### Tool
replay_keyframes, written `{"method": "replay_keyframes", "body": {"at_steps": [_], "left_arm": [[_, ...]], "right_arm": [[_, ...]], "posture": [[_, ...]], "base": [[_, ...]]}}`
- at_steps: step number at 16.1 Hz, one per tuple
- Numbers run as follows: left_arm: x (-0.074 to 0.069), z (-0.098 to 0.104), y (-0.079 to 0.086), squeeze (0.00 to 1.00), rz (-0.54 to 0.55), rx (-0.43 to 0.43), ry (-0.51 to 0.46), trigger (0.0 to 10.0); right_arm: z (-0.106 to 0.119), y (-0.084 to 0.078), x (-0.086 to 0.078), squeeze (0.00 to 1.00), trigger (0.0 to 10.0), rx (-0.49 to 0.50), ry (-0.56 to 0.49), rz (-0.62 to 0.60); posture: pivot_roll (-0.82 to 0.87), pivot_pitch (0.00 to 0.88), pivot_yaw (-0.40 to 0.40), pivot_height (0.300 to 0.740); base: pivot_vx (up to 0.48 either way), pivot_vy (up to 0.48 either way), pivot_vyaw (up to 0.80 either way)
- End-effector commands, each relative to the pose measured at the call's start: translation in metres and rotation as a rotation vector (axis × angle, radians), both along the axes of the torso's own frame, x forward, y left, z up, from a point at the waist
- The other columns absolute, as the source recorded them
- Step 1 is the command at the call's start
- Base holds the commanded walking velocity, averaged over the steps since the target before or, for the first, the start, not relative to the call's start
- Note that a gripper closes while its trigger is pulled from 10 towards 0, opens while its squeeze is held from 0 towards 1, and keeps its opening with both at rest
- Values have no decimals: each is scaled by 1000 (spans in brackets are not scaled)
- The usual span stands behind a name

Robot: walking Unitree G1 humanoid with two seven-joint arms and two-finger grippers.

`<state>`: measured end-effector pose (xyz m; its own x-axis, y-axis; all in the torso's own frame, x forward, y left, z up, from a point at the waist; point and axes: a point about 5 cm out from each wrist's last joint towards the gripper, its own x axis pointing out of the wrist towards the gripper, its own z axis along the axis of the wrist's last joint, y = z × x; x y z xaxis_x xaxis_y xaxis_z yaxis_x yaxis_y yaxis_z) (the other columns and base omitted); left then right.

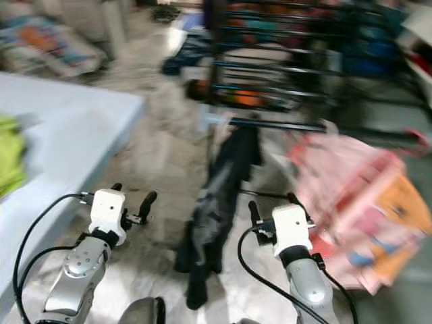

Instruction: Hang hanger

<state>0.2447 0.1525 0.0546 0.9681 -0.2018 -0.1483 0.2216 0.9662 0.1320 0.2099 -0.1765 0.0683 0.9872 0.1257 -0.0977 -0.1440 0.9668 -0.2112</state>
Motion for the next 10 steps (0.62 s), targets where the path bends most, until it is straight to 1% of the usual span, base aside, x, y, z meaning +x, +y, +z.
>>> {"method": "replay_keyframes", "body": {"at_steps": [1,4,6,7,8,9,10], "left_arm": [[3,2,-3,0,-9,13,-14,10000],[3,1,-6,0,-16,7,-5,10000],[3,2,-8,0,1,29,-14,10000],[4,9,-13,0,-36,79,-39,10000],[4,12,-18,0,-92,82,-38,10000],[5,13,-20,0,-150,61,-30,10000],[9,14,-16,0,-164,41,-31,10000]], "right_arm": [[1,1,0,1000,10000,-1,-3,10],[1,2,2,1000,10000,0,-6,13],[4,3,7,1000,10000,1,-18,15],[6,4,10,1000,10000,1,-28,18],[8,3,14,1000,10000,2,-35,18],[11,3,17,1000,10000,6,-44,17],[15,5,22,1000,10000,9,-62,25]], "posture": [[-34,0,2,740],[-35,0,1,740],[-35,0,1,740],[-34,0,2,740],[-32,0,-2,740],[-28,0,-5,740],[-28,0,-5,740]], "base": [[0,0,800],[0,0,800],[0,0,800],[0,0,800],[0,0,800],[0,0,800],[0,0,800]]}}
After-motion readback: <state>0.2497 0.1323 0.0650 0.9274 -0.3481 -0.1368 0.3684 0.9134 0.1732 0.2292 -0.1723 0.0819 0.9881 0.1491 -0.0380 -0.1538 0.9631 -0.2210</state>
